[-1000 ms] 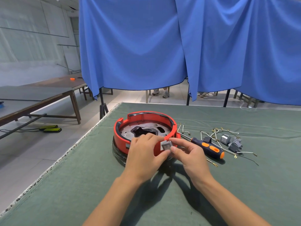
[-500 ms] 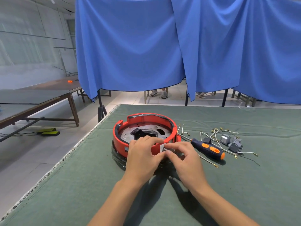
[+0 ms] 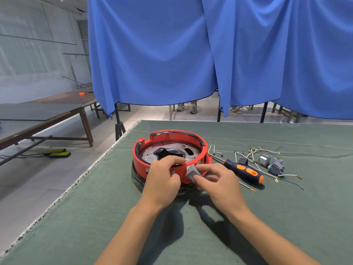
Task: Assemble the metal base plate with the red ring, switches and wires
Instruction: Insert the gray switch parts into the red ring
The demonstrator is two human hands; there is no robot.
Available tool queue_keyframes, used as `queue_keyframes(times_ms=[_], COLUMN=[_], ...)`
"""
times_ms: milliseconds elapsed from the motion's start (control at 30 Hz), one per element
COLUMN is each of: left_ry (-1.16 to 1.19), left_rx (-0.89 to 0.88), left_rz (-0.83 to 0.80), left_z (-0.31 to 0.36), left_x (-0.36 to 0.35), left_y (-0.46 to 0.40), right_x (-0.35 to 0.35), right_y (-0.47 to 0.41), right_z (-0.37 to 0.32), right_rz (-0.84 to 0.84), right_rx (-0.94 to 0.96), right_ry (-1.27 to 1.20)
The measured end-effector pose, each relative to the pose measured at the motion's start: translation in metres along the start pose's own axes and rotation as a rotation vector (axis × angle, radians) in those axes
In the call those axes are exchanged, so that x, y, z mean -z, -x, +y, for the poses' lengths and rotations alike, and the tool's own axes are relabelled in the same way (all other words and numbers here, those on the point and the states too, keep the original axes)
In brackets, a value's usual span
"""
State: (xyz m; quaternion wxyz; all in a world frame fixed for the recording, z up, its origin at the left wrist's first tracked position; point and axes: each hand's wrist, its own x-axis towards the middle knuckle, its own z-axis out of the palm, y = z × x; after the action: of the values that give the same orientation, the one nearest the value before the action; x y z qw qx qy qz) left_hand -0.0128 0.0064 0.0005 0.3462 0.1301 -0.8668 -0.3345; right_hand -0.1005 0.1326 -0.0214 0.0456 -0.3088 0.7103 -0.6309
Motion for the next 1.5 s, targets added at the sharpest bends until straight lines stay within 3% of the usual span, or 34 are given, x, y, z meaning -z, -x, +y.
queue_keyframes(times_ms=[100, 267, 533, 700, 833, 1033, 1500], left_ry=[0.011, 0.006, -0.08, -0.117, -0.069, -0.017, -0.003], left_rx=[-0.012, -0.025, -0.022, -0.045, -0.051, -0.052, -0.063], left_rz=[0.035, -0.002, 0.037, 0.024, -0.003, -0.057, -0.081], left_z=[0.003, 0.005, 0.002, 0.002, 0.0, -0.004, -0.006], left_x=[-0.001, -0.004, -0.011, -0.011, -0.004, 0.005, 0.007], left_y=[0.001, 0.002, 0.0, -0.002, -0.003, -0.006, -0.008], right_x=[0.002, -0.002, -0.003, 0.004, 0.016, 0.021, 0.016], right_y=[-0.003, -0.001, -0.002, -0.005, -0.012, -0.022, -0.023], right_z=[-0.004, -0.003, 0.003, 0.009, 0.006, -0.001, -0.005], right_rz=[-0.062, 0.012, 0.036, 0.077, -0.095, -0.263, -0.171], right_rx=[-0.205, -0.219, -0.102, 0.058, 0.292, 0.252, 0.243], right_ry=[-0.322, -0.392, -0.156, 0.184, 0.492, 0.406, 0.36])
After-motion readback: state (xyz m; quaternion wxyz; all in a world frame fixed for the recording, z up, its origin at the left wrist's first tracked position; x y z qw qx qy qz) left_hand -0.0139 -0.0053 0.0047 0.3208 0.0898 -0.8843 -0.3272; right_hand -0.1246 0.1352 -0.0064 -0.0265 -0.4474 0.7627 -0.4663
